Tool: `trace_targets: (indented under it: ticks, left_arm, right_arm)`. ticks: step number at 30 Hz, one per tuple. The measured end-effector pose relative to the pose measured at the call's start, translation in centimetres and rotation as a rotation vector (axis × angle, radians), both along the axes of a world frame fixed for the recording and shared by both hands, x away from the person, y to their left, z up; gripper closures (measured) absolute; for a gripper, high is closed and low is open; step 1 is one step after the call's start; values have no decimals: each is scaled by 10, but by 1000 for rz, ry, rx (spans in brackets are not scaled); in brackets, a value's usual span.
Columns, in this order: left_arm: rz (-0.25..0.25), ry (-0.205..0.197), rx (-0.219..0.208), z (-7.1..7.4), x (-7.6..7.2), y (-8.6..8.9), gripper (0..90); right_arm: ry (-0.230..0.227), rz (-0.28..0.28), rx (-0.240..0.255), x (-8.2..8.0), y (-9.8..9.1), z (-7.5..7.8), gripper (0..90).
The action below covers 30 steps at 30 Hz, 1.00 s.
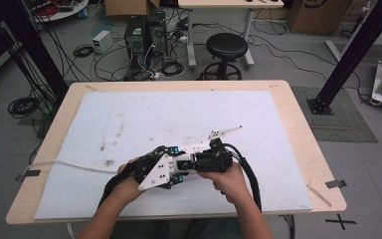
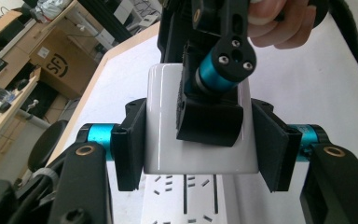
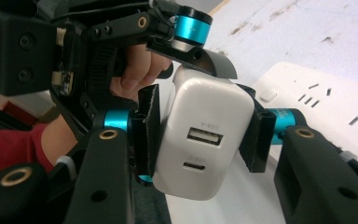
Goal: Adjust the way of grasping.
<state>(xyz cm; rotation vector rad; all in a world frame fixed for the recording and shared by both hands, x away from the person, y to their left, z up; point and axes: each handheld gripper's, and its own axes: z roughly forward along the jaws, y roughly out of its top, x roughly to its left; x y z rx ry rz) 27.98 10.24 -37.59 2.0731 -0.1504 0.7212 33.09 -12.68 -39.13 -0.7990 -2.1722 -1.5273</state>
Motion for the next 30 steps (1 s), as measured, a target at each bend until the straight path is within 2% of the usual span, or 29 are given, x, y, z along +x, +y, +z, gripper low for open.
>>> trace_targets:
  ticks: [2, 4, 5, 6, 7, 11, 13, 14, 15, 16, 17, 19, 20, 23, 25, 26, 27, 28, 30]
  left_arm:
    - [15, 6, 11, -2, 2, -2, 416]
    - [28, 32, 0, -2, 3, -2, 409]
    - [28, 32, 0, -2, 3, -2, 397]
    - [49, 40, -16, -1, 5, -1, 397]
    - [58, 47, -27, -1, 6, 0, 282]
    - [75, 85, -53, 2, 8, 5, 245]
    - [75, 85, -53, 2, 8, 5, 235]
    - [97, 87, -63, 6, 8, 12, 235]
    - [97, 87, -63, 6, 8, 12, 212]
    - [97, 87, -63, 6, 8, 12, 212]
    - [118, 96, -80, 9, 9, 20, 212]
    - [141, 110, -98, 12, 12, 29, 212]
    - [141, 110, -98, 12, 12, 29, 212]
    - [197, 138, -123, 20, 17, 47, 212]
    - [226, 166, -128, 24, 20, 57, 212]
    - [226, 166, -128, 24, 20, 57, 211]
    - [264, 207, -125, 28, 25, 68, 203]
    - [264, 207, -125, 28, 25, 68, 203]
    - [304, 243, -105, 31, 33, 80, 203]
  right_arm:
    - [15, -11, -1, 1, 0, 0, 609]
    - [18, -13, 4, 1, 0, 0, 623]
    - [18, -13, 4, 1, 0, 0, 623]
    - [11, -14, 4, 1, 0, 1, 627]
    - [2, -28, 1, 1, -2, 3, 632]
    - [-13, -47, 12, 2, -7, 6, 633]
    - [-23, -53, 17, 2, -9, 8, 633]
    - [-23, -53, 17, 2, -9, 8, 633]
    - [-23, -53, 17, 2, -9, 8, 633]
    - [-53, -76, 1, 3, -16, 13, 633]
    - [-53, -76, 1, 3, -16, 13, 634]
    - [-84, -97, -21, 2, -21, 18, 634]
    - [-84, -97, -21, 2, -21, 18, 634]
    - [-123, -124, -43, 2, -27, 25, 634]
    - [-143, -131, -50, 3, -30, 30, 634]
    - [-143, -131, -50, 3, -30, 30, 634]
    - [-173, -146, -65, 4, -35, 37, 634]
    - [-173, -146, -65, 4, -35, 37, 634]
    - [-191, -160, -81, 5, -39, 41, 634]
